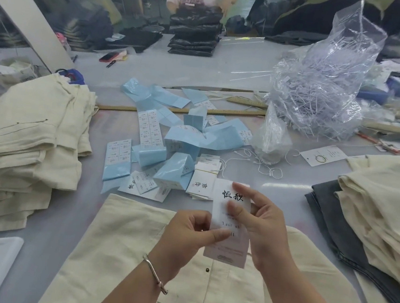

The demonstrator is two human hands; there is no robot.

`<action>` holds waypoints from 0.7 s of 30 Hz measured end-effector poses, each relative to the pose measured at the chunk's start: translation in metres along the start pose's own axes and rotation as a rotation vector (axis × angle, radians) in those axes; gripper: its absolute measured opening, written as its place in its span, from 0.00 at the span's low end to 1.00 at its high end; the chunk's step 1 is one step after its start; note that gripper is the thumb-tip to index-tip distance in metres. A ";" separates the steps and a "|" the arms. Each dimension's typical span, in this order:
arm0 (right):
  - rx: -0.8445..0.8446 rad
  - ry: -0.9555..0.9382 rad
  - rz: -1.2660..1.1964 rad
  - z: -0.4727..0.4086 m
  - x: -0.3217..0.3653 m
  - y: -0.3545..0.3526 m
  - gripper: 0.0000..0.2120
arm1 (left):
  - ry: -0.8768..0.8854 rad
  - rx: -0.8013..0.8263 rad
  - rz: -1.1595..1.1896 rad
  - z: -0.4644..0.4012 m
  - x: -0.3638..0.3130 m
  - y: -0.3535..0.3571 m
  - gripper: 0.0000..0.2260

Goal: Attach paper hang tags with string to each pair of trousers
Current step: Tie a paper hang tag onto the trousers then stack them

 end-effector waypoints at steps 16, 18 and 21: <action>-0.079 0.020 0.334 -0.058 -0.035 -0.020 0.05 | -0.163 -0.047 0.169 -0.031 0.038 -0.008 0.14; -0.160 0.025 0.415 -0.070 -0.043 -0.041 0.05 | -0.181 -0.101 0.171 -0.033 0.044 -0.015 0.15; -0.279 -0.001 0.603 -0.091 -0.043 -0.074 0.06 | -0.224 -0.199 0.171 -0.040 0.056 -0.030 0.12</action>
Point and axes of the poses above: each hand's wrist, its own z-axis away from the middle knuckle, its own y-axis out of the palm, x = y × z, the point moved 7 cm from there along -z, towards the middle knuckle, and after that the axes turned 5 degrees about y, right-handed, at the moved point
